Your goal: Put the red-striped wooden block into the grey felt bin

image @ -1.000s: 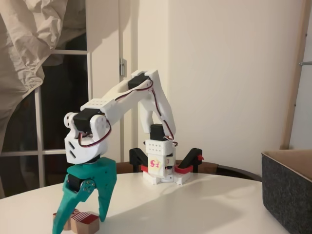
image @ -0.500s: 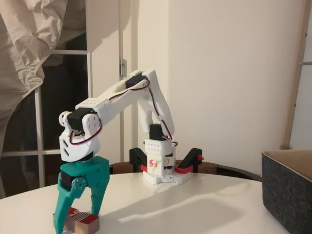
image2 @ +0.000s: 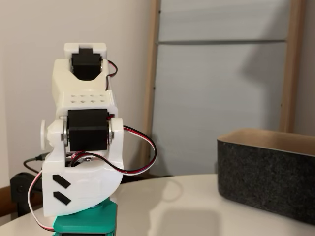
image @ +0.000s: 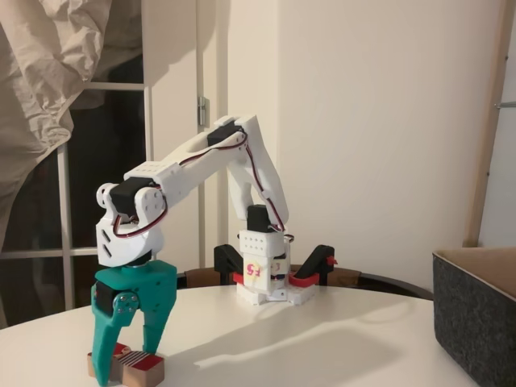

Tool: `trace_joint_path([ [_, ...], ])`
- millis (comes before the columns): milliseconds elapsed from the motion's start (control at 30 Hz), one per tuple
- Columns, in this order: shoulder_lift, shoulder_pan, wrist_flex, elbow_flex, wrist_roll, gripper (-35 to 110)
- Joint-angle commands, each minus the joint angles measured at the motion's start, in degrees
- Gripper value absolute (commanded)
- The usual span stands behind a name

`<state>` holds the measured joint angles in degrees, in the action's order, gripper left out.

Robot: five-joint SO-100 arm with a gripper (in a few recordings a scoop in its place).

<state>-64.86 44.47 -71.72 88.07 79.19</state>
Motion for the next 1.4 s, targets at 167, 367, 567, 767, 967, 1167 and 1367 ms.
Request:
trace_joint_path([
  [167, 0.53, 0.00, -0.70, 0.35, -0.35, 13],
  [367, 0.53, 0.00, -0.62, 0.35, -0.35, 9],
  [567, 0.35, 0.00, -0.18, 0.18, -0.35, 6],
  [767, 0.00, 0.00, 0.44, 0.09, -0.26, 5],
  [967, -0.53, 0.18, 0.53, -0.88, 0.79, 3],
  [1167, -1.23, 0.70, 0.53, -4.22, 2.46, 4],
  [1367, -4.13, 1.23, 0.53, -5.62, 2.90, 4],
])
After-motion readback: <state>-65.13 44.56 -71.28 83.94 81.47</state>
